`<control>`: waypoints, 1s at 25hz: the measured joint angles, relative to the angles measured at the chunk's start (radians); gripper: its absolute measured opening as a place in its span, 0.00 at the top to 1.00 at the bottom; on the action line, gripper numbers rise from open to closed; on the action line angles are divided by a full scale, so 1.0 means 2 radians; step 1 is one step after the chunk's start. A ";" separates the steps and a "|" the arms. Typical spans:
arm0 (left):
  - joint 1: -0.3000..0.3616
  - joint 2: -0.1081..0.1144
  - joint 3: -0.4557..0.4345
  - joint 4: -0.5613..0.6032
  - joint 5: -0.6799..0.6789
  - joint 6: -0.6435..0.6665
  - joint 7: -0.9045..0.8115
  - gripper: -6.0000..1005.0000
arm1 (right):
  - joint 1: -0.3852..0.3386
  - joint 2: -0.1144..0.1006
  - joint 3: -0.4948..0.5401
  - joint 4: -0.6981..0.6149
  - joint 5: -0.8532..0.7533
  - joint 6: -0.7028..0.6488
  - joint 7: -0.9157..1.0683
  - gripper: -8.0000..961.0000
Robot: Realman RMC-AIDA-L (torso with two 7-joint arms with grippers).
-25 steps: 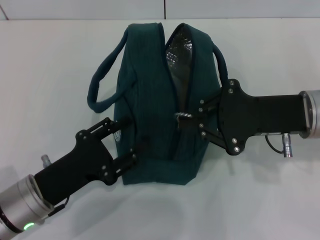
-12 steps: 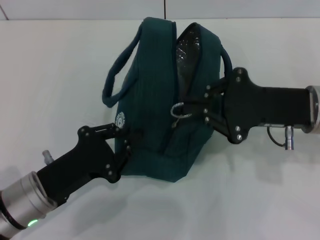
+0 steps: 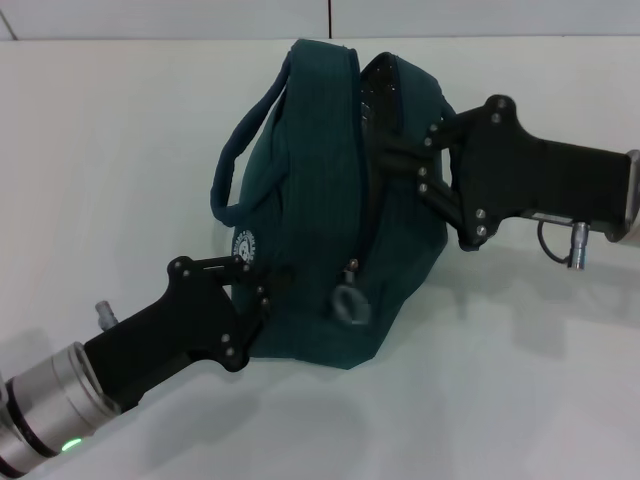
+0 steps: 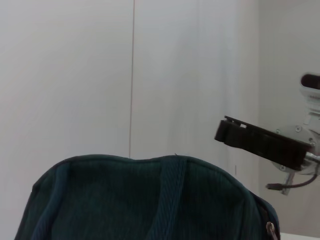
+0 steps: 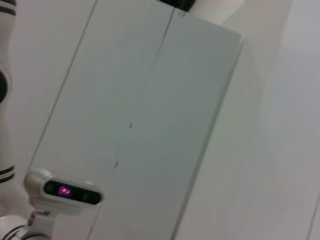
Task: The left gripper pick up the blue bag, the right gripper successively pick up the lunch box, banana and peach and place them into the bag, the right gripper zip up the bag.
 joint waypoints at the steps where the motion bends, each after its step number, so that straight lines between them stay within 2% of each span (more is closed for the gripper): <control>1: 0.000 0.000 0.000 0.000 0.000 0.000 0.000 0.93 | 0.000 -0.001 0.000 0.001 0.001 -0.002 -0.001 0.94; 9: -0.002 0.001 0.002 0.002 0.000 0.002 0.000 0.93 | -0.008 -0.011 0.003 -0.019 -0.008 -0.017 0.053 0.94; 12: -0.005 0.000 0.004 0.004 0.000 0.008 0.001 0.93 | -0.009 -0.025 0.003 -0.029 -0.023 -0.033 0.099 0.94; 16: -0.013 0.000 0.013 0.004 0.000 0.012 0.010 0.93 | -0.015 -0.046 0.006 -0.030 -0.031 -0.086 0.141 0.94; 21: -0.022 0.000 0.021 0.004 0.000 0.018 0.021 0.93 | -0.028 -0.066 0.010 -0.042 -0.083 -0.126 0.200 0.94; 25: -0.024 0.001 0.021 0.004 0.000 0.019 0.022 0.93 | -0.032 -0.074 0.012 -0.043 -0.129 -0.137 0.245 0.74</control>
